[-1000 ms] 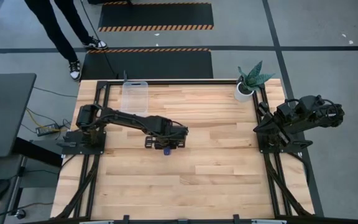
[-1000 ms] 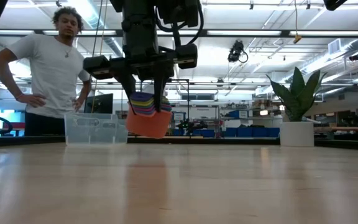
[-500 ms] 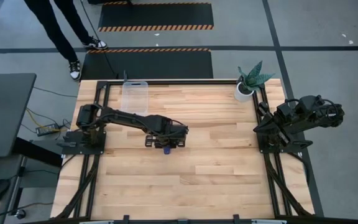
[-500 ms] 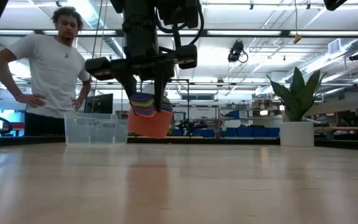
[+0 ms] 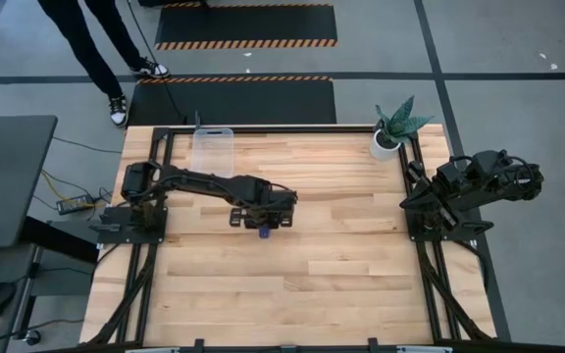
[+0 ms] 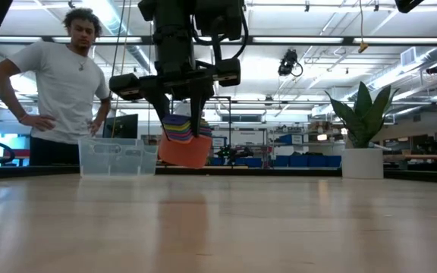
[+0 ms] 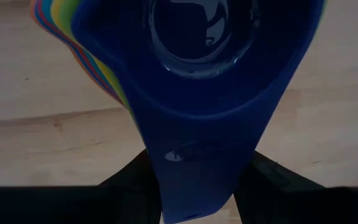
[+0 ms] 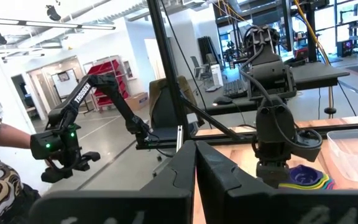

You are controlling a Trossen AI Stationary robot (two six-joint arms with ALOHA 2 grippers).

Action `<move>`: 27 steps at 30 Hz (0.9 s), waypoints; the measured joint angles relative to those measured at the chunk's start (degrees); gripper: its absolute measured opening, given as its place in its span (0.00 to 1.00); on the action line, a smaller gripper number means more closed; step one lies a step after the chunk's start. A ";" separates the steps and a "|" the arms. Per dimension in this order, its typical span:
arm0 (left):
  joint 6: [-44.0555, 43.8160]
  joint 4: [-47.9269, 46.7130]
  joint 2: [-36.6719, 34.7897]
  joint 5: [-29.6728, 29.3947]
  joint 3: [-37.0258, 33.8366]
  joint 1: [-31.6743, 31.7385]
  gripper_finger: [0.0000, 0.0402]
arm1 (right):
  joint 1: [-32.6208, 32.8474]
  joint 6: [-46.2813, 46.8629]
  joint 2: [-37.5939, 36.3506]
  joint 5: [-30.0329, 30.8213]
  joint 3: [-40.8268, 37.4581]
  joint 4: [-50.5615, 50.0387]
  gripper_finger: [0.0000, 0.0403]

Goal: Nest measuring cups in basket
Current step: Put the measuring cups into the transparent bin

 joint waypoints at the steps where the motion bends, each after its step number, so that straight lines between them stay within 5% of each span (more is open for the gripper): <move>1: 0.04 -0.04 -0.23 -0.06 -0.02 0.08 0.37 | 0.01 0.00 0.00 0.00 0.00 0.00 0.05; 27: 5.20 -8.54 -8.12 -3.90 -0.02 5.36 0.37 | 0.04 0.01 -0.02 0.02 0.02 0.81 0.05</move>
